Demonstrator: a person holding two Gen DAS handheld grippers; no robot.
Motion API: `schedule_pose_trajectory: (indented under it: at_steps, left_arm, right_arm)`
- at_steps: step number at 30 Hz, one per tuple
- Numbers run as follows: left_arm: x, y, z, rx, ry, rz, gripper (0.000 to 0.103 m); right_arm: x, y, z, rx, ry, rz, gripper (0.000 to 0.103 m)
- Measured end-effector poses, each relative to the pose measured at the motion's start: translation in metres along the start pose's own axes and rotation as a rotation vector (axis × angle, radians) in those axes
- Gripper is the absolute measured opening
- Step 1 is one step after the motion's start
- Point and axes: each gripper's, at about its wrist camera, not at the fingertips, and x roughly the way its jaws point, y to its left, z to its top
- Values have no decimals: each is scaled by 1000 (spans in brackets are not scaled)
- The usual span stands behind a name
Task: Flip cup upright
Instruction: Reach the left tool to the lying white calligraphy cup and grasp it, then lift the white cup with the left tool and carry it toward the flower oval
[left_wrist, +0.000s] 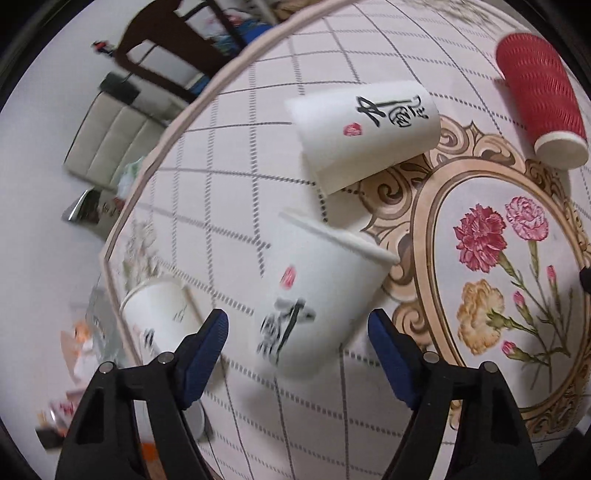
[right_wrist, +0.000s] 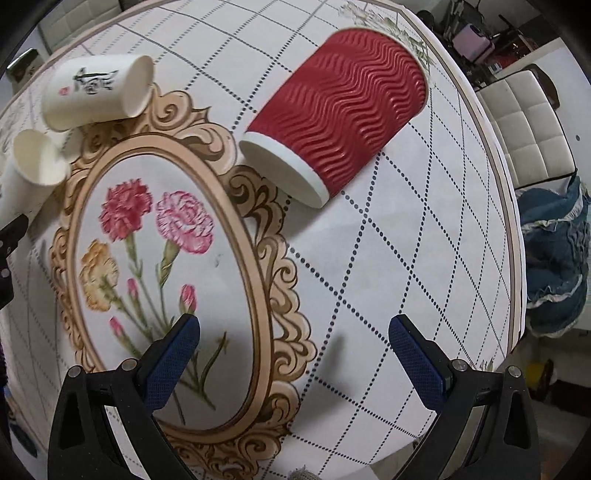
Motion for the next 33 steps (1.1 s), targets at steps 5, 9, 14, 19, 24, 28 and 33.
schedule_pose_trajectory:
  at_steps: [5,9,14,19,24,28,33]
  left_arm:
    - [16,-6,10,49,7,-11,63]
    - [18,0,12,25,-1,-42,62]
    - [12,8,10,-24,0,-51,62]
    - [-5,17,0,-108,-1,-71,62]
    - [-29,20,-25,-226,23,-86,62]
    - [-44,22,-54,-354,70,-114,62]
    - [-50,22,-92,-583,144,-215,62]
  right_arm:
    - [6,-6,2,22,27,-16,103]
    - [4,-9,1,31,34,-24,103]
    - [-2,-9,7,28,32,-24,103]
    - [-25,-2,11,1,6,-24,103]
    - [-43,0,6,-34,-19,-2,103]
    - [-56,9,-8,-76,-29,28,103]
    - [-66,10,-28,-131,-51,41,103]
